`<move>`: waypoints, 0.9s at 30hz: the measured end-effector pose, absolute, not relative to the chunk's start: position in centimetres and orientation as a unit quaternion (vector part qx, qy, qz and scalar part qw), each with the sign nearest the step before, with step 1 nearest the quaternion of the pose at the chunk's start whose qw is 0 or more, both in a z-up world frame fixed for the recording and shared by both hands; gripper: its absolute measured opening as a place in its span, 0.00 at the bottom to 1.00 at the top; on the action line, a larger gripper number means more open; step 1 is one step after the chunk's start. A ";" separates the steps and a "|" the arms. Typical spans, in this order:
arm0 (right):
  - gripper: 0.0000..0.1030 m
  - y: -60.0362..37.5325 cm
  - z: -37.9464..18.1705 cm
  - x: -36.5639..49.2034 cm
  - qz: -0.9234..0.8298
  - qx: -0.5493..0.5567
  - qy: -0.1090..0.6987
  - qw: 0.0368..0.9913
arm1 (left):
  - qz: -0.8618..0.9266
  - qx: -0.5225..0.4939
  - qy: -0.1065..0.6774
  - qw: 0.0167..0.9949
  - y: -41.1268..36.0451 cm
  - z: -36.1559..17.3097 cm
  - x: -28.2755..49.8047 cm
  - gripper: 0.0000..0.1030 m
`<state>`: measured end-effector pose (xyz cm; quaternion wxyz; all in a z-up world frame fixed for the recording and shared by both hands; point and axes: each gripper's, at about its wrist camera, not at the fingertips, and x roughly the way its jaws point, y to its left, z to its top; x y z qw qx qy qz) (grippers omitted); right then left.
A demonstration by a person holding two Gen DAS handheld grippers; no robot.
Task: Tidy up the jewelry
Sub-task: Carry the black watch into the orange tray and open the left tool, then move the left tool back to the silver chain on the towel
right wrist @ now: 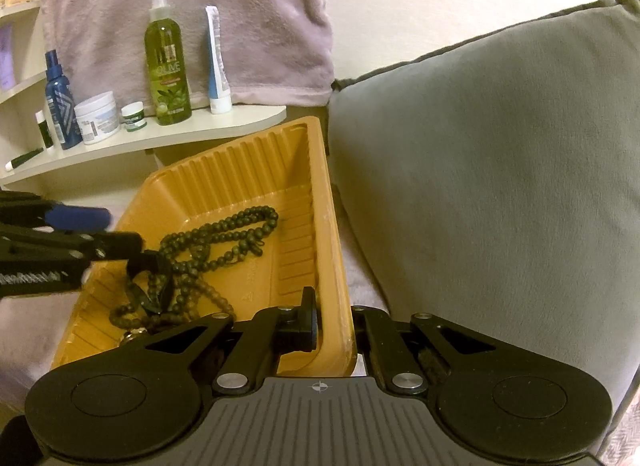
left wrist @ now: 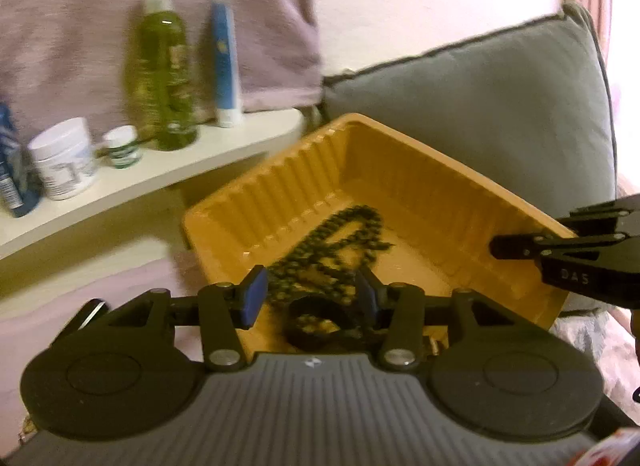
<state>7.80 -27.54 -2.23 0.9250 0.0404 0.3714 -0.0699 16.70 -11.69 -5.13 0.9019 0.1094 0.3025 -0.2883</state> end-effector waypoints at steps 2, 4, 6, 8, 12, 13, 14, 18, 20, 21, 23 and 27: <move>0.04 -27.5 -2.2 7.8 -0.070 0.040 0.371 0.925 | -0.274 0.103 0.299 0.908 -10.5 -4.8 16.5 0.43; 0.04 -27.5 -2.2 7.7 -0.071 0.040 0.371 0.925 | -0.258 0.098 0.296 0.914 -9.1 -4.5 16.3 0.43; 0.04 -27.5 -2.2 7.7 -0.070 0.040 0.371 0.925 | -0.238 0.093 0.296 0.920 -7.6 -4.4 16.0 0.43; 0.04 -27.5 -2.2 7.8 -0.071 0.039 0.372 0.925 | -0.215 0.091 0.297 0.926 -6.1 -4.5 15.7 0.43; 0.04 -27.4 -2.2 7.8 -0.071 0.038 0.372 0.925 | -0.165 0.086 0.298 0.936 -3.2 -5.3 14.4 0.48; 0.04 -27.4 -2.2 7.7 -0.072 0.037 0.372 0.925 | -0.154 0.085 0.299 0.938 -2.5 -5.6 13.9 0.48; 0.04 -27.4 -2.2 7.7 -0.072 0.036 0.373 0.925 | -0.143 0.084 0.302 0.939 -1.9 -6.0 13.5 0.48; 0.04 -27.4 -2.4 7.7 -0.073 0.035 0.376 0.923 | -0.101 0.081 0.307 0.943 0.5 -7.2 12.1 0.48; 0.04 -27.3 -2.5 7.8 -0.073 0.034 0.376 0.923 | -0.080 0.070 0.309 0.945 1.8 -7.7 11.6 0.48; 0.04 -27.3 -2.5 7.9 -0.073 0.034 0.377 0.923 | -0.072 0.066 0.309 0.946 2.5 -7.8 11.5 0.48; 0.04 -27.3 -2.6 8.0 -0.073 0.033 0.378 0.923 | -0.051 0.060 0.308 0.948 3.7 -8.1 11.2 0.48; 0.04 -27.3 -2.6 8.1 -0.074 0.030 0.378 0.922 | -0.017 0.050 0.310 0.949 5.9 -8.5 11.3 0.48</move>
